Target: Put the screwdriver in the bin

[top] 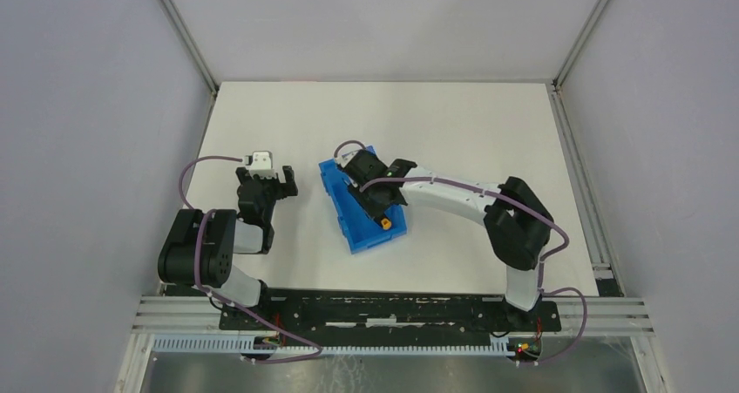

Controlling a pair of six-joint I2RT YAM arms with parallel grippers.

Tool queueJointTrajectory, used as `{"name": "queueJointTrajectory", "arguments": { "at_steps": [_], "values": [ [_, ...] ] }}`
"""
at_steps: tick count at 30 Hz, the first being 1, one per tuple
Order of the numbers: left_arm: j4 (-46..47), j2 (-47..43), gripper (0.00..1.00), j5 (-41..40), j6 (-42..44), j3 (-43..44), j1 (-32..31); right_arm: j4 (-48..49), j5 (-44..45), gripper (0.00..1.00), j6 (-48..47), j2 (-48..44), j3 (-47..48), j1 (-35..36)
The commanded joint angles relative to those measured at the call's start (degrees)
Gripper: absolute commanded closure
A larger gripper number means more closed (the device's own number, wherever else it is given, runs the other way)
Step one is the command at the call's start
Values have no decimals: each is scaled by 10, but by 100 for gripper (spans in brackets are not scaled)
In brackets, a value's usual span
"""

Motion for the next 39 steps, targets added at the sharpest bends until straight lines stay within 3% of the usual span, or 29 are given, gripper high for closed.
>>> {"name": "queueJointTrajectory", "arguments": {
  "at_steps": [1, 4, 13, 20, 22, 26, 29, 33, 39],
  "values": [
    [27, 1, 0, 3, -9, 6, 3, 106, 21, 100, -4, 16, -40, 4],
    [27, 2, 0, 2, -9, 6, 3, 135, 27, 98, -8, 38, -56, 4],
    [26, 1, 0, 2, -9, 6, 3, 145, 16, 45, -3, 40, -60, 6],
    [27, 1, 0, 2, -9, 6, 3, 117, 48, 15, -23, -95, -5, 20],
    [27, 1, 0, 2, -9, 6, 3, 119, 58, 2, -30, -146, 1, 19],
    [27, 1, 0, 2, -9, 6, 3, 130, 88, 2, -41, -252, -14, 19],
    [27, 0, 0, 2, -9, 6, 3, 134, 168, 2, -36, -335, -57, 14],
    [27, 0, 0, 2, -9, 6, 3, 154, 289, 2, -31, -447, -172, -27],
    [26, 1, 0, 3, -9, 6, 3, 263, 310, 2, -38, -596, -445, -130]
  ]
}}
